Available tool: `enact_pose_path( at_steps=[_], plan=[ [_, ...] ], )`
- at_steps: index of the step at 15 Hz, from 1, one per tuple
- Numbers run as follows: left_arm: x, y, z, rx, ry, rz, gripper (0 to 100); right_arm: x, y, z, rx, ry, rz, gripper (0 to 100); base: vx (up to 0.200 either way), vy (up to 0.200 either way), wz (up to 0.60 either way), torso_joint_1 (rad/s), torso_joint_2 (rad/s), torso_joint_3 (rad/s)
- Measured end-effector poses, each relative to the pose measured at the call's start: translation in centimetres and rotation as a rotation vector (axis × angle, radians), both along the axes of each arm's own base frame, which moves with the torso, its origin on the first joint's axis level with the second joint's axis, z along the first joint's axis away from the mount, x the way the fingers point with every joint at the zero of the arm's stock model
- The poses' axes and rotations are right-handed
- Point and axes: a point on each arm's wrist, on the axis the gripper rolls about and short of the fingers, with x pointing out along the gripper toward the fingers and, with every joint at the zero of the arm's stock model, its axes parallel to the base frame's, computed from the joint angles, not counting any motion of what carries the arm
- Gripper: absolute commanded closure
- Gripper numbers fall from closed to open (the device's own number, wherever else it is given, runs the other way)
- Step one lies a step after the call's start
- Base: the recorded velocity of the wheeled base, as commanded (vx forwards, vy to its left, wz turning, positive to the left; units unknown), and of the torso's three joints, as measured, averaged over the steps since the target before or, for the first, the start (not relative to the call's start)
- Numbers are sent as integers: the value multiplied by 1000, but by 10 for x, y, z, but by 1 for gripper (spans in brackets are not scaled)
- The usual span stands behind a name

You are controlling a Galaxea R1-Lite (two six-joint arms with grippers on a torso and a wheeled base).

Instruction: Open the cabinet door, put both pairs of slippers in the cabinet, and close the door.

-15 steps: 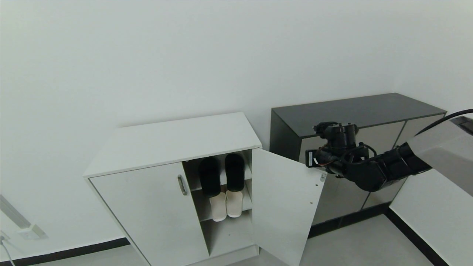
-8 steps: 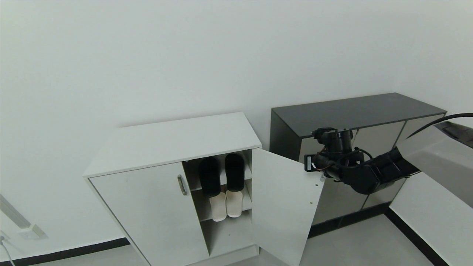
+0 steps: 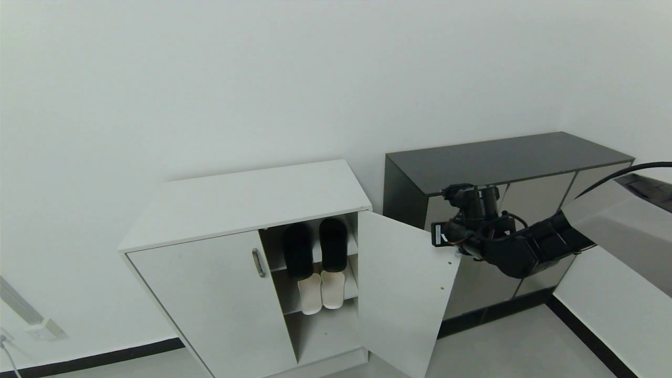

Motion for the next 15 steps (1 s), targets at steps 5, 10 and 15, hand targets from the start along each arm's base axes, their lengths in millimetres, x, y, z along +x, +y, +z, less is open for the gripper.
enact_pose_path(
  at_steps=[5,10,15],
  plan=[
    [0,0,0,0,0,0,100,-8,8,-6,-12,22,21,100,0,0,0,0,0,0],
    [0,0,0,0,0,0,100,-48,46,7,-12,19,133,100,0,0,0,0,0,0],
    [0,0,0,1,0,0,100,-89,62,26,15,10,213,100,0,0,0,0,0,0]
  ],
)
